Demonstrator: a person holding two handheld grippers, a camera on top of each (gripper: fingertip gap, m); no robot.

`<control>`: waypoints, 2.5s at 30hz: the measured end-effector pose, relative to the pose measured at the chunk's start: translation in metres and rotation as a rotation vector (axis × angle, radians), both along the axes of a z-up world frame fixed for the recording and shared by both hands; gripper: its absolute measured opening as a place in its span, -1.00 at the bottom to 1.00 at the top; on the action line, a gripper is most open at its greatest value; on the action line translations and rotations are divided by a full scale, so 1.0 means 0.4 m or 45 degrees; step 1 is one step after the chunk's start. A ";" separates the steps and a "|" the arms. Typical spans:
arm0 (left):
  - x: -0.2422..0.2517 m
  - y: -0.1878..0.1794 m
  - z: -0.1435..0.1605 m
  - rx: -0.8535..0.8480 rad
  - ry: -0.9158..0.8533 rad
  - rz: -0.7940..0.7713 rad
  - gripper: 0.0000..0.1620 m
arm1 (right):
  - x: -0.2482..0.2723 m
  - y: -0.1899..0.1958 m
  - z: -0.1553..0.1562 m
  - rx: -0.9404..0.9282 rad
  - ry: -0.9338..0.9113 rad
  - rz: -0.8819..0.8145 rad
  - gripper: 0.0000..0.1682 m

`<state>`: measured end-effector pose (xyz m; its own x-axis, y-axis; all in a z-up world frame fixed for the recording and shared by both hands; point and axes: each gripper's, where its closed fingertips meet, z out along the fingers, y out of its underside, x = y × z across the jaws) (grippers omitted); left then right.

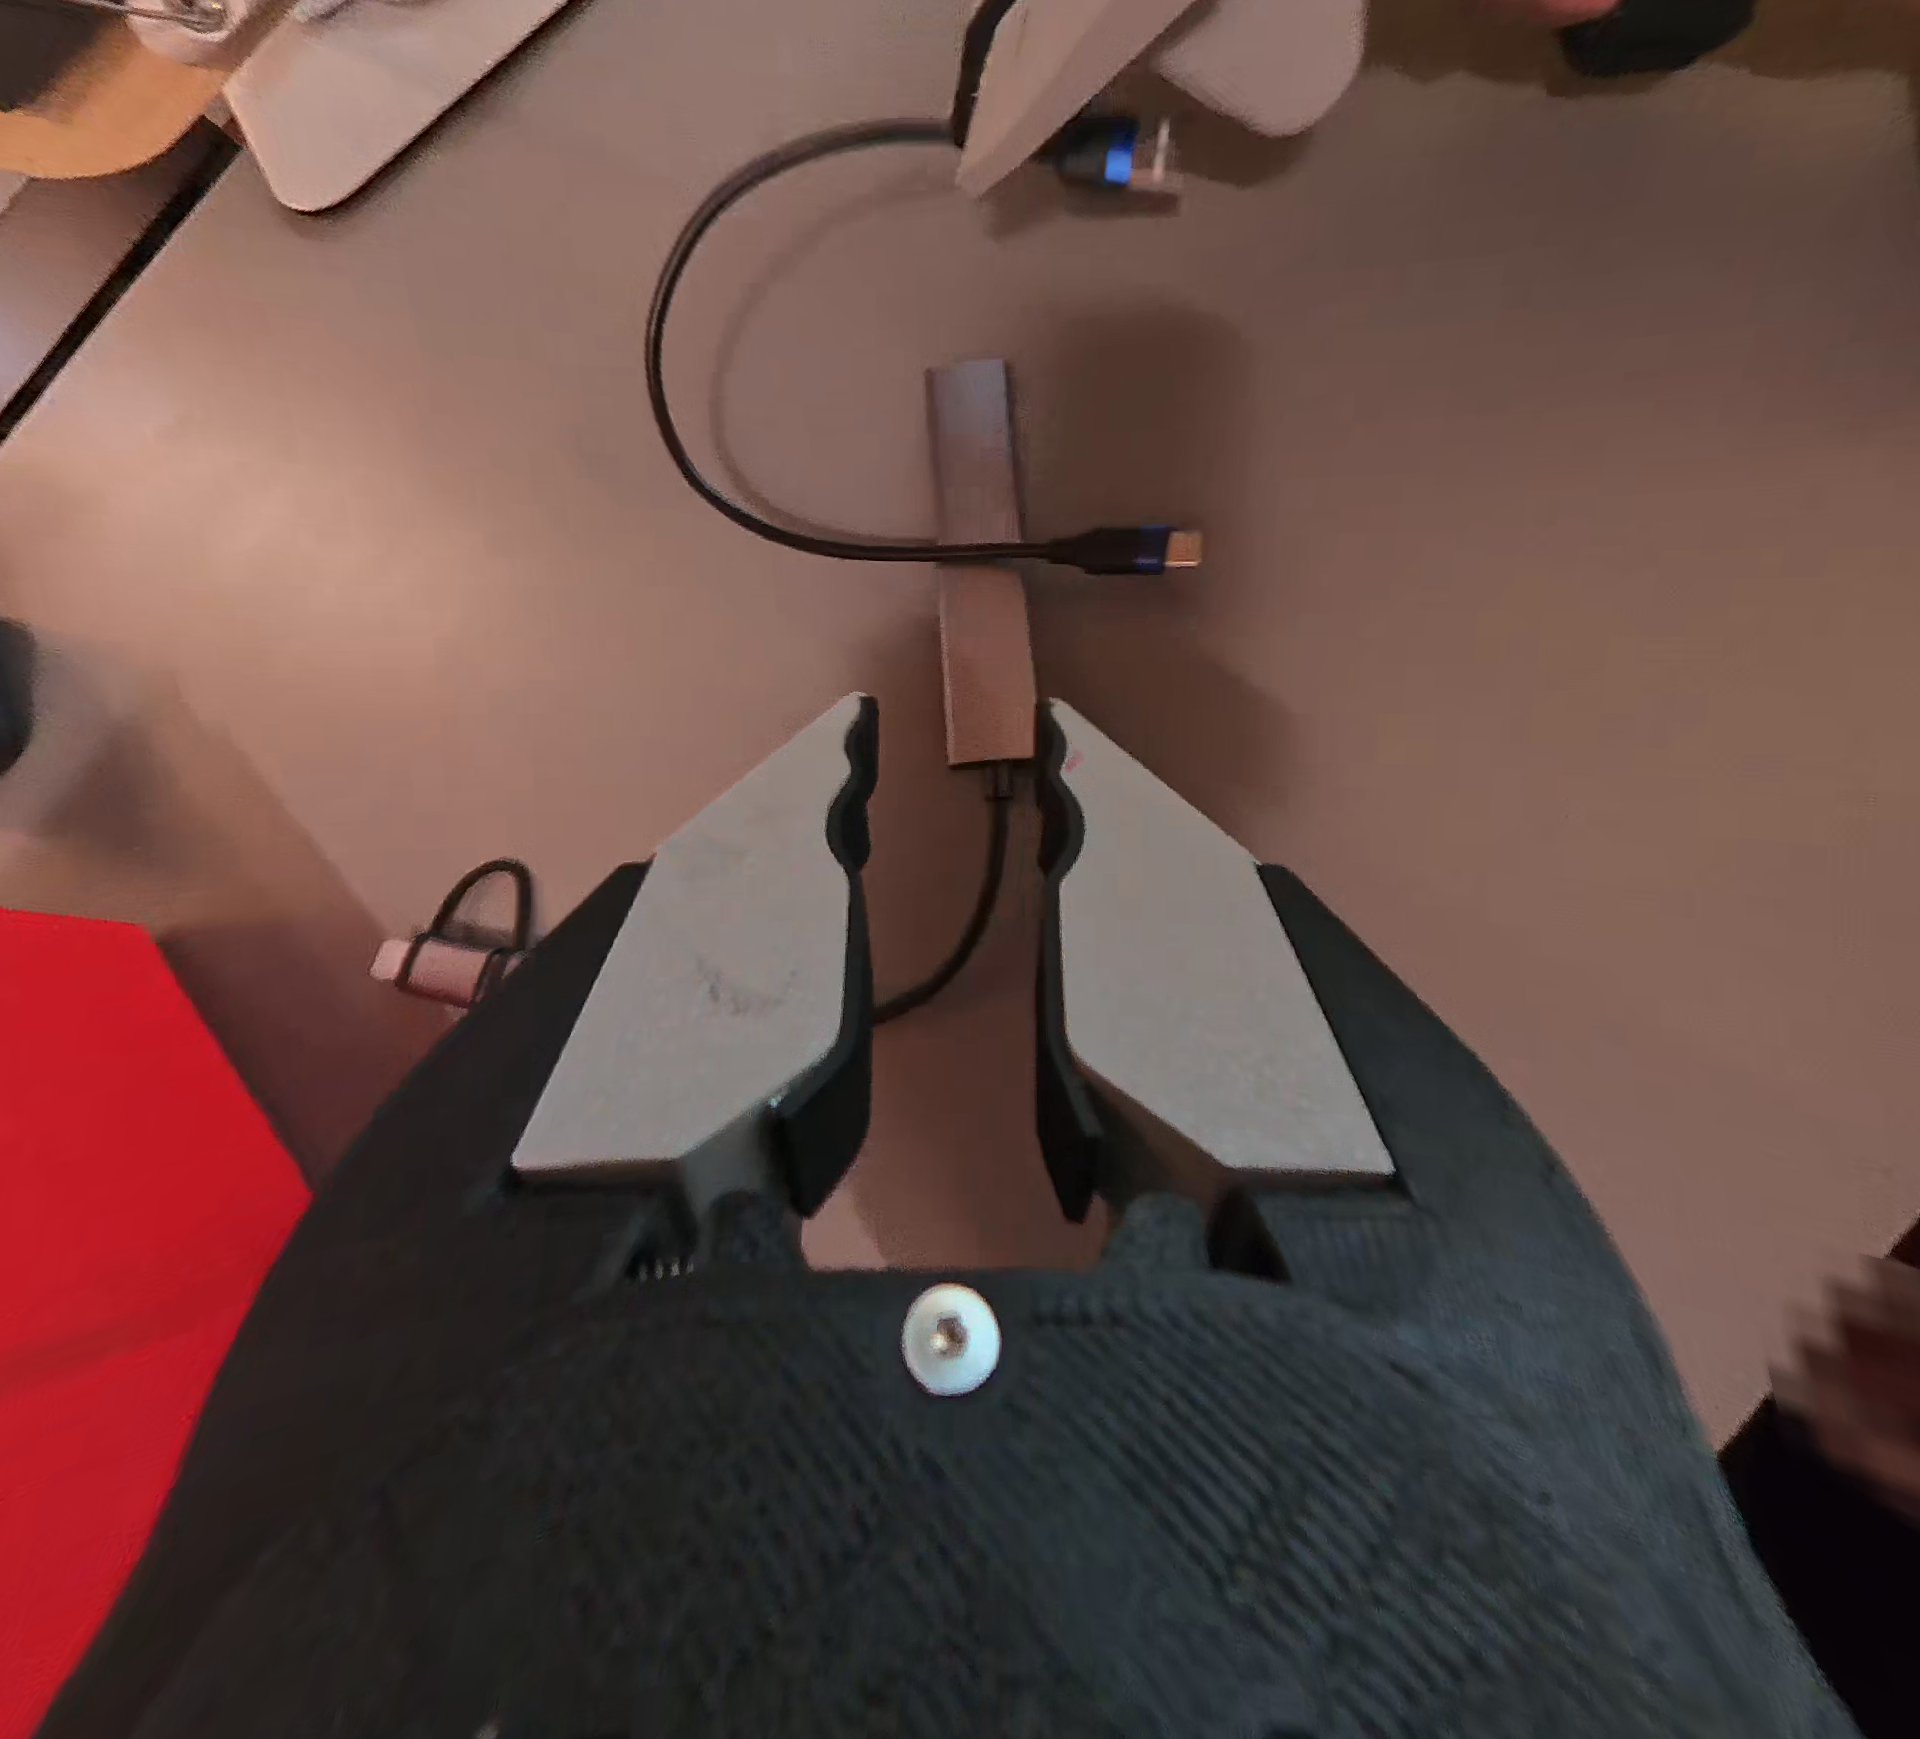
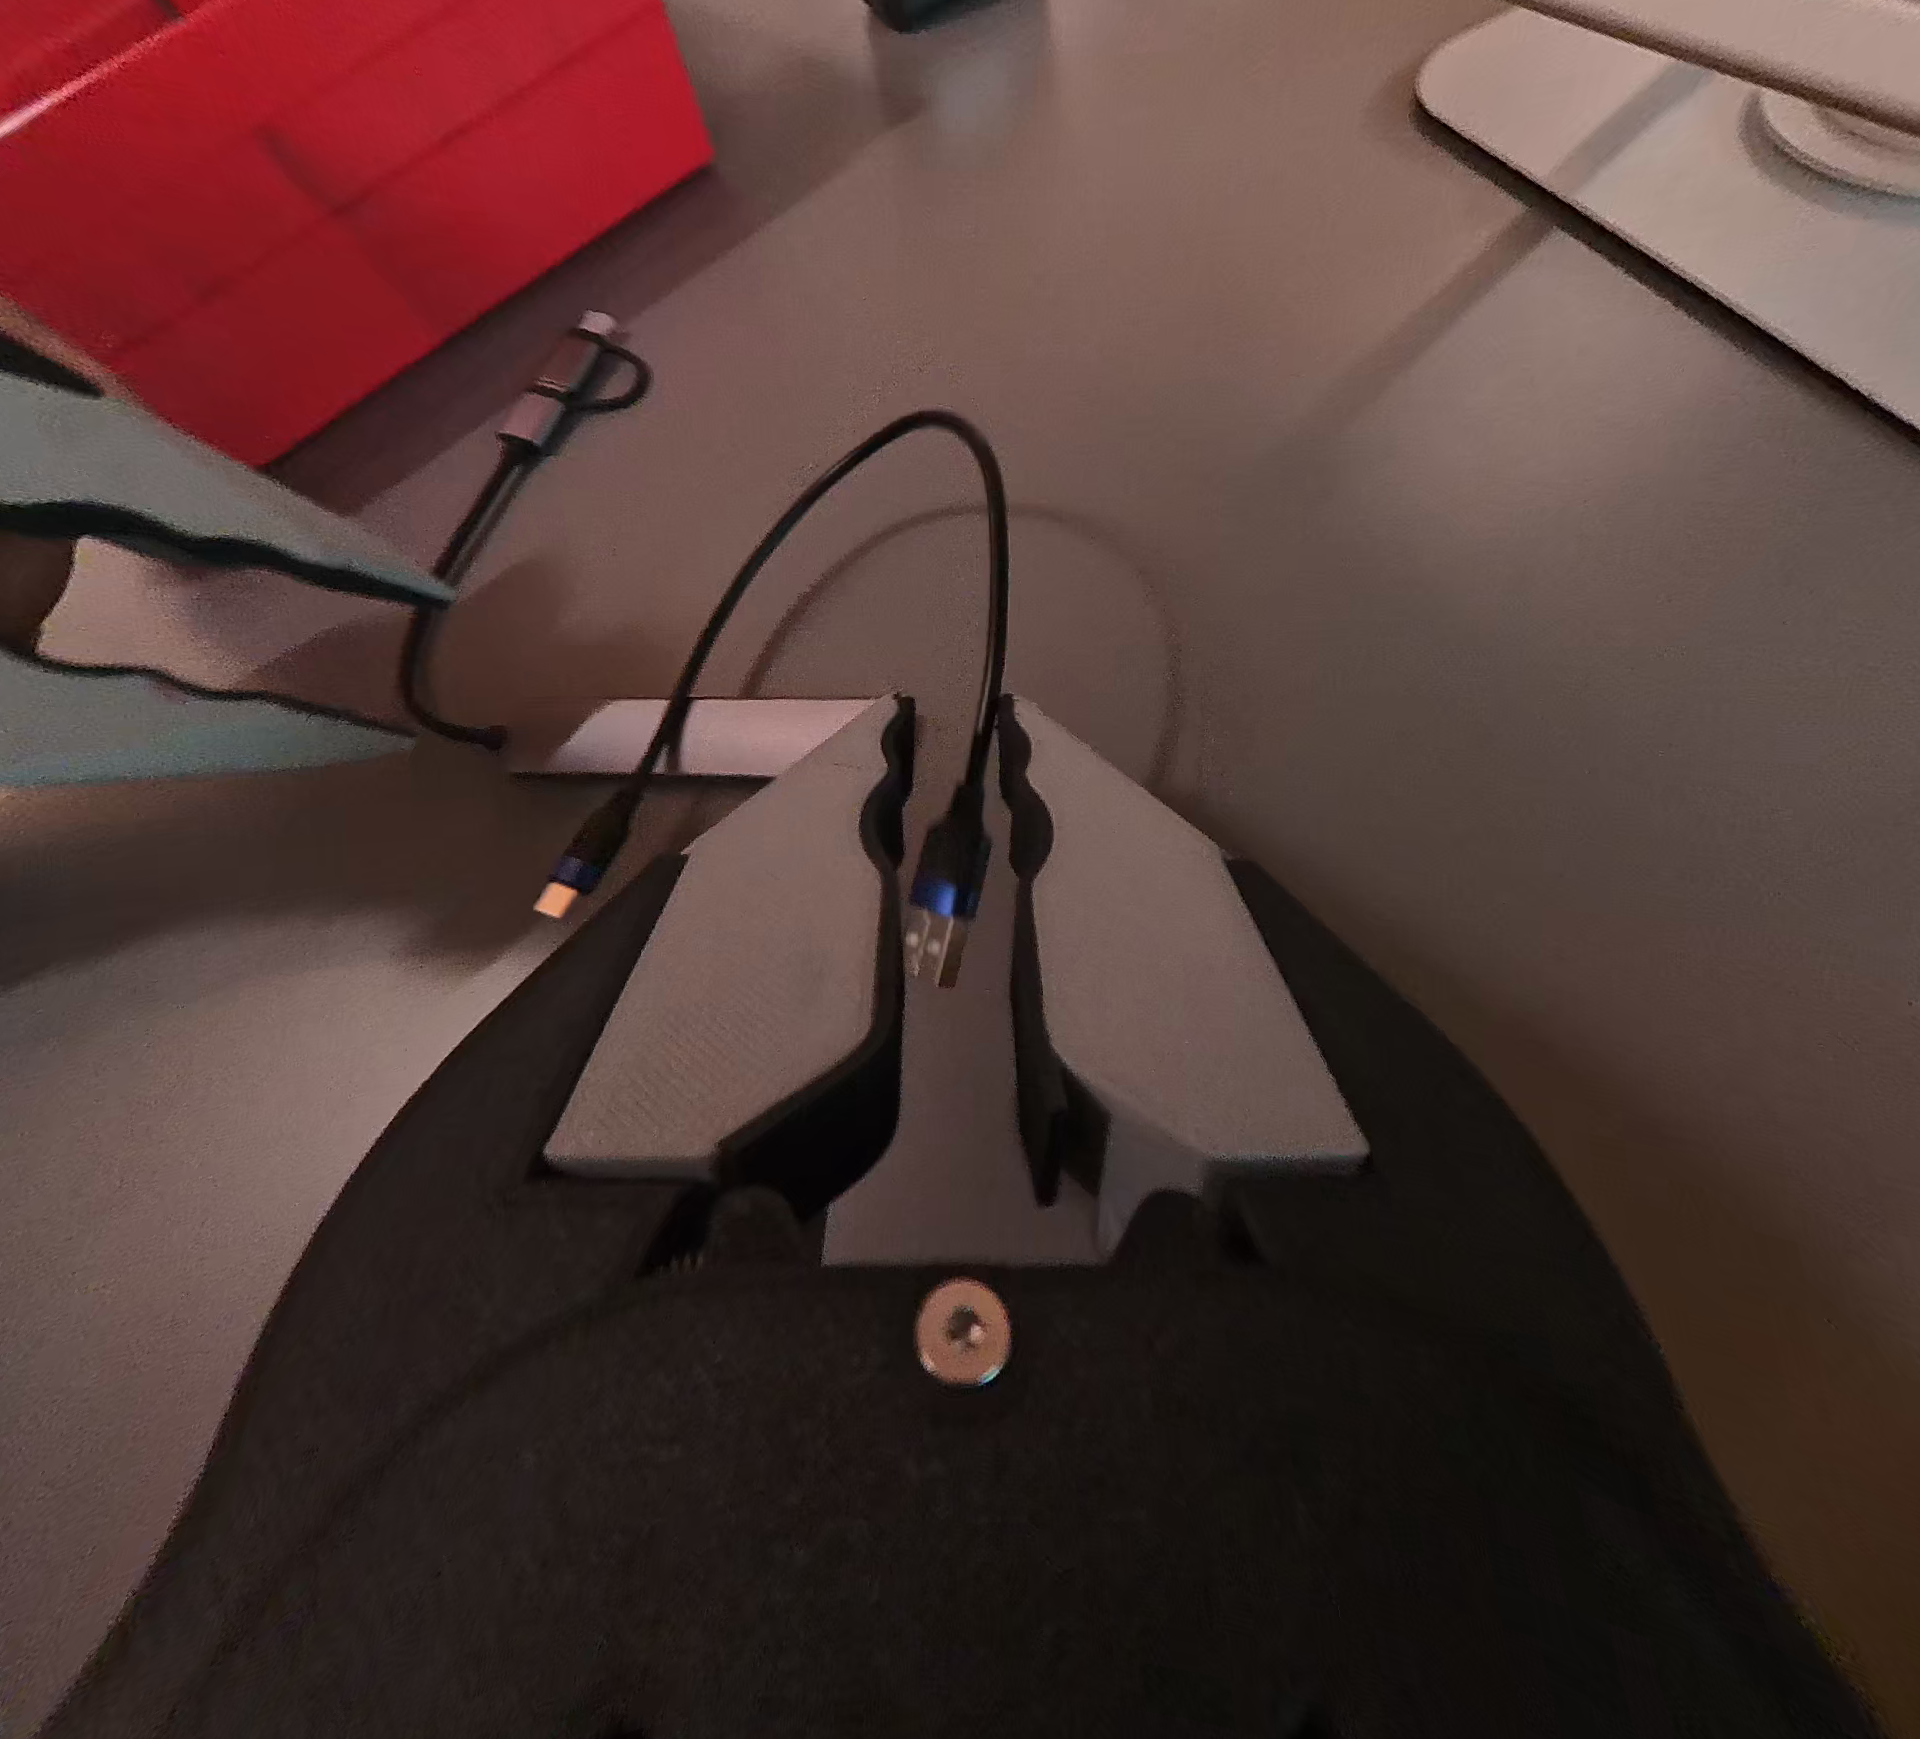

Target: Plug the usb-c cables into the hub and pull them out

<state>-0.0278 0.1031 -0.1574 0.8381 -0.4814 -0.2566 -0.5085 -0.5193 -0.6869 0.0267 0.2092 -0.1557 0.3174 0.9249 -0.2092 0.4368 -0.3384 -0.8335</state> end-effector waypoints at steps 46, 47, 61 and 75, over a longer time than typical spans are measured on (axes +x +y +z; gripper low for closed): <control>-0.010 -0.020 -0.036 0.059 -0.084 -0.010 -0.48 | -0.082 -0.163 -0.050 0.040 -0.160 0.330 -1.00; -0.009 -0.022 -0.035 0.062 -0.084 -0.010 -0.48 | -0.078 -0.156 -0.037 0.029 -0.126 0.314 -1.00; 0.090 0.049 0.044 0.019 -0.693 -0.128 -0.58 | -0.062 -0.163 0.091 -0.120 0.262 0.364 -1.00; 0.062 0.149 0.100 -0.005 -0.978 -0.142 -0.63 | -0.045 -0.156 0.093 -0.111 0.253 0.372 -1.00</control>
